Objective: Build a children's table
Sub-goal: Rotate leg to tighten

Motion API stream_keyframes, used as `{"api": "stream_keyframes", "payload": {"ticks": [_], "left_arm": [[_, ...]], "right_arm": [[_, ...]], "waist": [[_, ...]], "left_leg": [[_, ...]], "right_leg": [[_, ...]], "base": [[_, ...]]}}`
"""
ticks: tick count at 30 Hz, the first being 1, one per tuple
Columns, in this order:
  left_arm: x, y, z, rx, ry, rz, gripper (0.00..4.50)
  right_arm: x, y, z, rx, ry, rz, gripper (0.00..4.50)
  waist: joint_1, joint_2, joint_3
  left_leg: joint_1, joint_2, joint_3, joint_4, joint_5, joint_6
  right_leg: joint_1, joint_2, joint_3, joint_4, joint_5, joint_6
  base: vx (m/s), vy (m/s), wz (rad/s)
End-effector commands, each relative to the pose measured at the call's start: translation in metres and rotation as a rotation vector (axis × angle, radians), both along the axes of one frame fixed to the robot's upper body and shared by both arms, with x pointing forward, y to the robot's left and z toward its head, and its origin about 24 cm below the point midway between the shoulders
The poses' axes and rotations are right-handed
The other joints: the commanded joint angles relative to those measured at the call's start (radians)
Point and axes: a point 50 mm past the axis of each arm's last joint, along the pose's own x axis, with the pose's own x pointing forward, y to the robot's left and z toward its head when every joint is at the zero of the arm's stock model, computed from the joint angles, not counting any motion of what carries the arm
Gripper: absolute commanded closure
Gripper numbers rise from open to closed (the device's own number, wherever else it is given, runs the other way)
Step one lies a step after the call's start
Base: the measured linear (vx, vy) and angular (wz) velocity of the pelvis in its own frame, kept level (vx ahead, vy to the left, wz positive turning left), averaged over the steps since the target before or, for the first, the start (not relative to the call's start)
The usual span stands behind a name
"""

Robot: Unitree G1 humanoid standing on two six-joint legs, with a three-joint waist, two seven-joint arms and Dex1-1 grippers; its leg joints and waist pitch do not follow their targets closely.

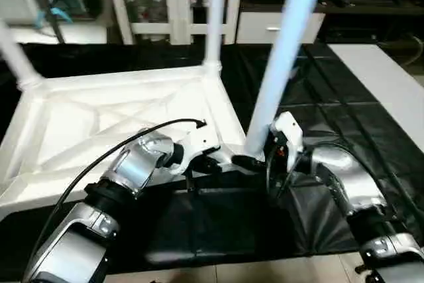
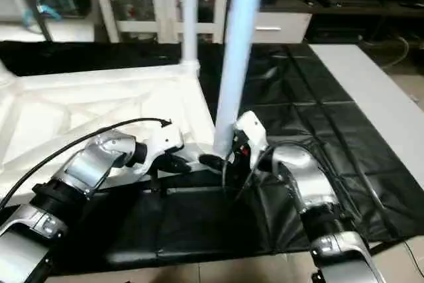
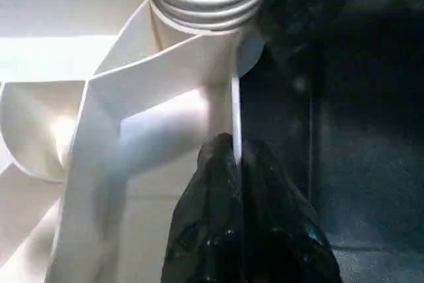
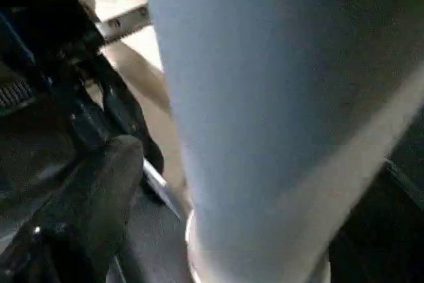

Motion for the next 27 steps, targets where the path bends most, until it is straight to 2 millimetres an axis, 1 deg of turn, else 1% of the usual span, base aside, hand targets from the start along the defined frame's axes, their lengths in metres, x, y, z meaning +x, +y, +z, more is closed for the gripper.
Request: {"api": "stream_keyframes", "payload": {"ticks": [1,2,3,4,5,6,7,8,9,10,11,13,15,17,18,19,20,21,22,23,24,25,27], "left_arm": [[-0.015,0.001,-0.028,0.085,0.117,-0.034,4.5],[-0.015,0.001,-0.028,0.088,0.118,-0.033,4.5],[-0.015,0.0,-0.028,0.095,0.12,-0.037,4.5],[-0.016,0.0,-0.028,0.096,0.12,-0.038,4.5],[-0.016,0.0,-0.028,0.097,0.121,-0.039,4.5],[-0.016,0.0,-0.028,0.097,0.121,-0.039,4.5],[-0.016,0.001,-0.027,0.094,0.12,-0.037,4.5],[-0.016,0.001,-0.027,0.094,0.12,-0.036,4.5],[-0.016,0.002,-0.027,0.093,0.118,-0.032,4.5],[-0.015,0.003,-0.027,0.094,0.118,-0.028,4.5],[-0.015,0.003,-0.028,0.095,0.118,-0.024,4.5],[-0.015,0.004,-0.029,0.099,0.121,-0.021,4.5],[-0.016,0.005,-0.029,0.1,0.125,-0.022,4.5],[-0.016,0.005,-0.029,0.1,0.126,-0.023,4.5],[-0.016,0.005,-0.029,0.096,0.128,-0.021,4.5],[-0.016,0.005,-0.029,0.094,0.128,-0.021,4.5],[-0.016,0.005,-0.029,0.093,0.129,-0.02,4.5],[-0.016,0.005,-0.029,0.092,0.13,-0.019,4.5],[-0.016,0.005,-0.029,0.092,0.13,-0.018,4.5],[-0.016,0.005,-0.029,0.092,0.13,-0.018,4.5],[-0.015,0.005,-0.029,0.093,0.13,-0.017,4.5],[-0.015,0.005,-0.029,0.094,0.131,-0.018,4.5],[-0.015,0.004,-0.029,0.095,0.132,-0.019,4.5]], "right_arm": [[0.001,-0.001,-0.001,-0.05,-0.008,0.028,0.04],[0.001,-0.001,-0.003,-0.065,-0.004,0.042,0.04],[-0.001,-0.001,-0.005,-0.084,0.002,0.067,0.2],[-0.001,-0.001,-0.005,-0.085,0.002,0.069,0.3],[-0.001,-0.001,-0.006,-0.089,0.003,0.074,0.3],[-0.001,-0.001,-0.006,-0.093,0.002,0.077,0.48],[-0.002,-0.002,-0.009,-0.127,-0.001,0.091,0.48],[-0.002,-0.003,-0.01,-0.131,-0.002,0.091,0.6],[-0.002,-0.003,-0.01,-0.137,-0.002,0.091,0.69],[-0.002,-0.003,-0.011,-0.134,-0.003,0.089,0.73],[-0.001,-0.003,-0.01,-0.123,-0.005,0.078,0.83],[0.001,-0.003,-0.009,-0.099,-0.01,0.067,0.92],[0.002,-0.002,-0.006,-0.077,-0.016,0.059,1.18],[0.003,-0.002,-0.004,-0.056,-0.019,0.054,1.29],[0.003,-0.002,-0.004,-0.041,-0.019,0.045,1.47],[0.003,-0.002,-0.004,-0.034,-0.019,0.042,1.47],[0.003,-0.002,-0.005,-0.027,-0.019,0.037,1.65],[0.003,-0.001,-0.005,-0.024,-0.019,0.034,1.71],[0.003,-0.001,-0.006,-0.017,-0.016,0.031,1.71],[0.002,0.0,-0.007,-0.013,-0.014,0.029,1.79],[0.001,0.001,-0.009,-0.008,-0.01,0.024,1.89],[0.0,0.003,-0.011,0.001,-0.005,0.02,1.98],[-0.002,0.004,-0.013,0.011,0.002,0.015,2.01]], "waist": [[-0.002,0.001,-0.056],[-0.003,0.001,-0.055],[-0.002,-0.002,-0.055],[-0.002,-0.002,-0.055],[-0.001,-0.003,-0.056],[-0.001,-0.003,-0.055],[0.0,-0.005,-0.056],[-0.001,-0.004,-0.056],[-0.001,-0.004,-0.056],[0.0,-0.001,-0.056],[-0.002,-0.003,-0.057],[-0.003,0.003,-0.057],[-0.003,0.001,-0.057],[-0.004,0.0,-0.058],[-0.003,0.002,-0.058],[-0.003,0.003,-0.059],[-0.004,0.002,-0.059],[-0.003,0.004,-0.059],[-0.003,0.011,-0.059],[-0.005,0.007,-0.059],[-0.005,0.007,-0.059],[-0.005,0.013,-0.059],[-0.005,0.011,-0.058]], "left_leg": [[0.002,0.023,0.001,-0.065,-0.19,0.051],[0.002,0.022,0.002,-0.065,-0.191,0.051],[0.0,0.021,0.002,-0.065,-0.202,0.054],[0.0,0.021,0.001,-0.064,-0.203,0.054],[0.0,0.021,0.001,-0.064,-0.2,0.054],[0.0,0.022,0.001,-0.065,-0.2,0.054],[0.001,0.022,0.002,-0.064,-0.198,0.055],[0.0,0.022,0.001,-0.064,-0.194,0.055],[0.0,0.022,0.001,-0.063,-0.191,0.056],[0.001,0.022,0.001,-0.063,-0.189,0.057],[0.0,0.022,0.002,-0.063,-0.186,0.059],[0.001,0.021,0.002,-0.062,-0.19,0.06],[0.001,0.022,0.001,-0.063,-0.195,0.061],[0.001,0.022,0.001,-0.062,-0.193,0.062],[0.001,0.022,0.001,-0.062,-0.191,0.063],[0.001,0.022,0.001,-0.062,-0.19,0.064],[0.001,0.022,0.001,-0.062,-0.188,0.065],[0.002,0.022,0.001,-0.062,-0.186,0.064],[0.003,0.022,0.0,-0.062,-0.186,0.061],[0.002,0.022,0.001,-0.062,-0.19,0.061],[0.002,0.022,0.001,-0.062,-0.193,0.06],[0.002,0.021,0.001,-0.063,-0.199,0.057],[0.001,0.021,0.0,-0.064,-0.211,0.054]], "right_leg": [[0.048,-0.037,0.025,-0.046,-0.154,-0.271],[0.048,-0.037,0.026,-0.047,-0.154,-0.271],[0.05,-0.039,0.025,-0.049,-0.17,-0.268],[0.051,-0.039,0.025,-0.05,-0.176,-0.266],[0.051,-0.04,0.026,-0.049,-0.181,-0.262],[0.05,-0.04,0.026,-0.05,-0.187,-0.26],[0.05,-0.04,0.026,-0.051,-0.191,-0.259],[0.05,-0.04,0.026,-0.049,-0.188,-0.261],[0.05,-0.04,0.026,-0.049,-0.185,-0.261],[0.05,-0.039,0.026,-0.048,-0.178,-0.263],[0.05,-0.038,0.026,-0.048,-0.166,-0.266],[0.05,-0.038,0.025,-0.047,-0.16,-0.272],[0.051,-0.037,0.025,-0.047,-0.157,-0.275],[0.052,-0.037,0.025,-0.046,-0.149,-0.277],[0.052,-0.037,0.025,-0.046,-0.146,-0.28],[0.052,-0.038,0.025,-0.046,-0.143,-0.28],[0.052,-0.037,0.025,-0.045,-0.14,-0.281],[0.052,-0.037,0.024,-0.045,-0.139,-0.282],[0.052,-0.038,0.024,-0.044,-0.135,-0.284],[0.053,-0.036,0.024,-0.045,-0.13,-0.286],[0.053,-0.036,0.024,-0.045,-0.131,-0.286],[0.053,-0.036,0.024,-0.047,-0.131,-0.286],[0.054,-0.036,0.023,-0.047,-0.144,-0.283]], "base": [[0.0,0.0,0.0],[0.0,0.0,0.0],[0.0,0.0,0.0],[0.0,0.0,0.0],[0.0,0.0,0.0],[0.0,0.0,0.0],[0.0,0.0,0.0],[0.0,0.0,0.0],[0.0,0.0,0.0],[0.0,0.0,0.0],[0.0,0.0,0.0],[0.0,0.0,0.0],[0.0,0.0,0.0],[0.0,0.0,0.0],[0.0,0.0,0.0],[0.0,0.0,0.0],[0.0,0.0,0.0],[0.0,0.0,0.0],[0.0,0.0,0.0],[0.0,0.0,0.0],[0.0,0.0,0.0],[0.0,0.0,0.0],[0.0,0.0,0.0]]}}
